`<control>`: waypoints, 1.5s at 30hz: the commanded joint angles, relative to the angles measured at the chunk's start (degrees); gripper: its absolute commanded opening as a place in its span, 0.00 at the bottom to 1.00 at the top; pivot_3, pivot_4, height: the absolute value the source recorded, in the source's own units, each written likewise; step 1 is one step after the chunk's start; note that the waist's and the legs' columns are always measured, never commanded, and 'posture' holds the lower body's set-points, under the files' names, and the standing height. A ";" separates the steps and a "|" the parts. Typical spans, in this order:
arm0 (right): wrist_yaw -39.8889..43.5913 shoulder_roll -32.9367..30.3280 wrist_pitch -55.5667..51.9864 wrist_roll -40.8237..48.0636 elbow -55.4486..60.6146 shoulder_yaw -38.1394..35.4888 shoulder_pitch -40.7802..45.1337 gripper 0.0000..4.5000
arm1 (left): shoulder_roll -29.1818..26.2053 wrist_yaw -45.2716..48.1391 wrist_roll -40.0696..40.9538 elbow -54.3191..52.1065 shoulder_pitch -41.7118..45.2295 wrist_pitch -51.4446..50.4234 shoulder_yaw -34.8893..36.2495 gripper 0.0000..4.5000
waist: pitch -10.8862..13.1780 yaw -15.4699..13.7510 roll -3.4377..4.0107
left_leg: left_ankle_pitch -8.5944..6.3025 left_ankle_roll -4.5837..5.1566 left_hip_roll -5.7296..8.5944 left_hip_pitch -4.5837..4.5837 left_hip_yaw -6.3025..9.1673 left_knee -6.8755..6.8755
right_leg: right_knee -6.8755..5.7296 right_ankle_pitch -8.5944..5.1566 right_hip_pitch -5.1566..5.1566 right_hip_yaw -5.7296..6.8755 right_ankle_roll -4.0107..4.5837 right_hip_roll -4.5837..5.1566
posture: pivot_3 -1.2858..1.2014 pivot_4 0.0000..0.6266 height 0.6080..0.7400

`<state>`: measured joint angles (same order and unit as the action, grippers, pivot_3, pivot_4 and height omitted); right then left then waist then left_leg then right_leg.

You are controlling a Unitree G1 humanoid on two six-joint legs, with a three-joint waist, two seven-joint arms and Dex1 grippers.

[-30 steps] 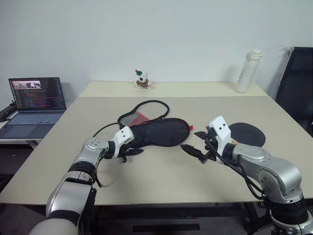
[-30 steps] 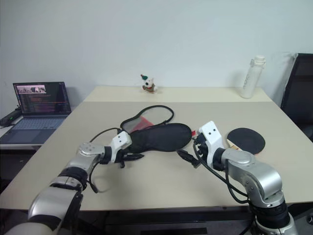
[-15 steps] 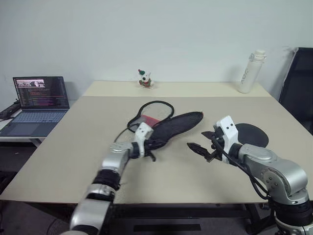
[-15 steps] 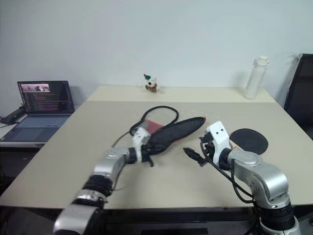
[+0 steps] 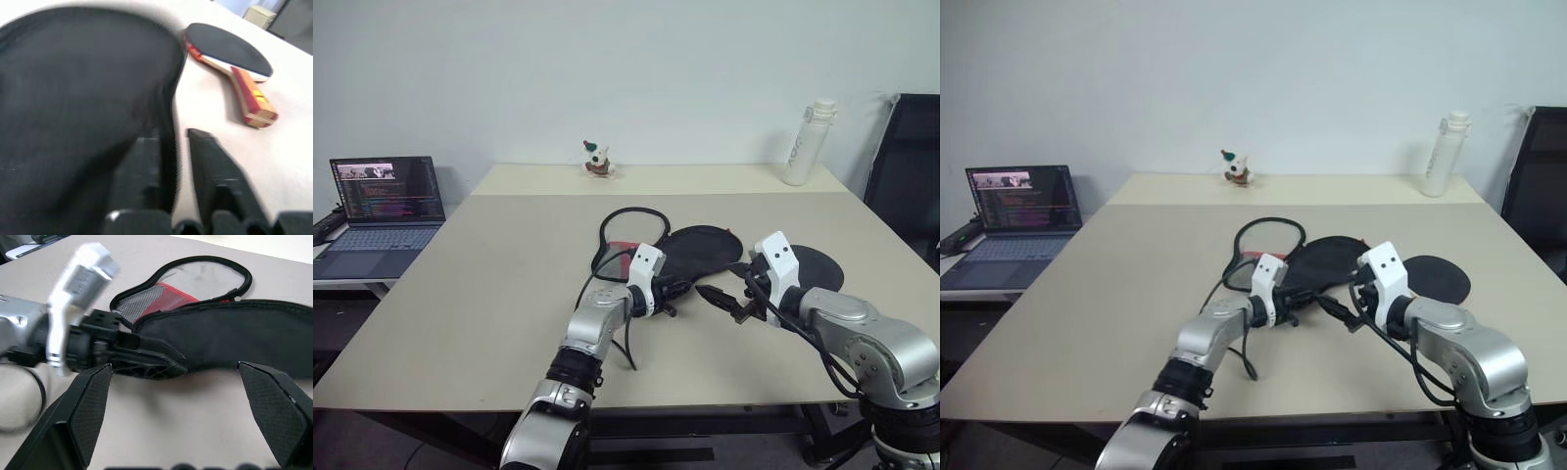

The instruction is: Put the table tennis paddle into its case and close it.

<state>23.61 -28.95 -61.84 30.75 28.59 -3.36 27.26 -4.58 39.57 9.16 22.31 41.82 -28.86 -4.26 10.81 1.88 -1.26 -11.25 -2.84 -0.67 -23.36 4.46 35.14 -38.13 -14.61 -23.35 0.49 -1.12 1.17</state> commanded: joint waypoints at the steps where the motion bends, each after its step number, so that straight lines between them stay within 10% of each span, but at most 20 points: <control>1: -0.77 0.88 0.13 0.71 0.35 -1.12 0.62 1.00 | -4.70 7.86 5.33 -11.30 -3.70 -3.76 -0.59 0.55 | 0.00 0.09 0.01 | 0.00 0.00 -0.01 0.02 0.00 -0.01 | 0.00 0.00 0.00 -0.01 0.00 -0.01 | 0.52 0.24 1.00; 14: -12.98 14.42 -0.10 -6.07 -20.10 0.17 6.99 1.00 | -29.17 23.21 18.73 -17.52 -10.10 -6.85 11.74 0.62 | 0.01 -0.22 0.03 | 0.00 0.00 -0.06 0.27 -0.07 -0.13 | 0.02 -0.02 0.16 -0.05 0.07 0.00 | 0.52 0.24 1.00; 32: -18.00 27.02 11.74 -12.09 -43.44 -1.06 16.62 1.00 | -29.23 18.33 19.92 -17.93 -9.23 -6.28 11.68 0.62 | 0.01 0.00 0.04 | 0.00 0.00 -0.12 0.31 -0.11 -0.19 | -0.02 -0.01 0.11 -0.09 0.07 -0.03 | 0.52 0.24 1.00; 45: -19.47 23.34 3.49 -11.90 -26.53 -1.14 9.30 1.00 | -29.51 18.09 20.17 -18.04 -9.34 -6.38 11.99 0.62 | 0.02 -0.03 0.05 | 0.00 0.00 -0.11 0.30 -0.11 -0.21 | -0.01 -0.01 0.11 -0.08 0.07 -0.02 | 0.52 0.24 1.00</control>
<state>4.91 -5.79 -57.29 18.91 -1.22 -3.44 36.59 -33.64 57.90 28.20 6.36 31.49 -35.88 6.92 10.83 1.85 -1.21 -11.25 -2.84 -0.79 -23.05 4.36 34.93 -38.15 -14.62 -23.24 0.41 -1.05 1.15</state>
